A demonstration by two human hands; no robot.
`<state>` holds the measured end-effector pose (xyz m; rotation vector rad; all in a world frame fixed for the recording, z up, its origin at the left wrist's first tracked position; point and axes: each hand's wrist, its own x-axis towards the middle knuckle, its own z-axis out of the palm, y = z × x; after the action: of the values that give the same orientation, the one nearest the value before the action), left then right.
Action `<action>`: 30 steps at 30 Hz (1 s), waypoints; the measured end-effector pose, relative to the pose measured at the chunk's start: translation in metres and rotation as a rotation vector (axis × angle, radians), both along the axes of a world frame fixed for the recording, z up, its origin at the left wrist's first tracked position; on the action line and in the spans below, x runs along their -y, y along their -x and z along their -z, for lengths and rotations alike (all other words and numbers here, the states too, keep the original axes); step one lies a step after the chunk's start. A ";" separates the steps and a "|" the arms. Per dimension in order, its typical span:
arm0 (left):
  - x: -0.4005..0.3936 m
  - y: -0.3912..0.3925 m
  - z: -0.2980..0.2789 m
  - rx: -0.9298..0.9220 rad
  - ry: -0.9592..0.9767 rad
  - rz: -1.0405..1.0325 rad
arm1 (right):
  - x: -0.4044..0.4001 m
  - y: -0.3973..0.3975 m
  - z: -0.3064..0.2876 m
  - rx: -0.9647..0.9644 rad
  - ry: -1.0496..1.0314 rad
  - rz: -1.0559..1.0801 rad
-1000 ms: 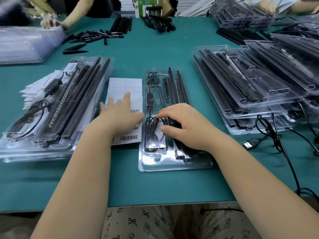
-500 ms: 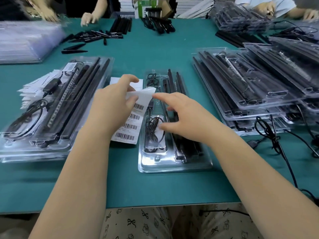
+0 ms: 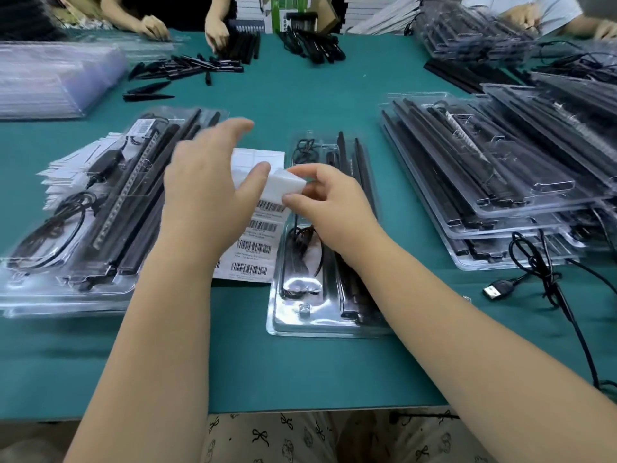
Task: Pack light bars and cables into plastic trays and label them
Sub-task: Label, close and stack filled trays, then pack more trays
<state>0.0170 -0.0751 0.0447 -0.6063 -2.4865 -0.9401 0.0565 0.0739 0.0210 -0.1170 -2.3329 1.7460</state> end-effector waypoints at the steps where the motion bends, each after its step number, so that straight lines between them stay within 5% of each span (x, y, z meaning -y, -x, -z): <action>1: 0.001 0.001 -0.001 0.013 -0.021 -0.056 | -0.002 -0.001 0.002 -0.018 0.052 -0.014; 4: 0.005 -0.002 -0.007 0.304 -0.277 -0.150 | -0.004 -0.003 0.005 -0.082 0.171 -0.060; 9: 0.017 -0.006 -0.013 0.689 -0.408 0.102 | -0.006 -0.007 0.005 -0.155 0.275 -0.038; 13: 0.017 -0.006 -0.014 0.752 -0.398 0.078 | 0.002 -0.012 0.006 -0.504 -0.266 0.267; 17: 0.014 -0.004 -0.015 0.715 -0.413 0.003 | 0.012 -0.011 0.012 -0.759 -0.683 0.211; 30: 0.017 -0.010 -0.017 0.728 -0.244 0.135 | 0.015 -0.010 0.012 -0.712 -0.641 0.239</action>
<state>0.0271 -0.0923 0.0619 -0.3960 -2.8804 -1.7371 0.0663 0.0593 0.0088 0.2760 -2.0754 0.6926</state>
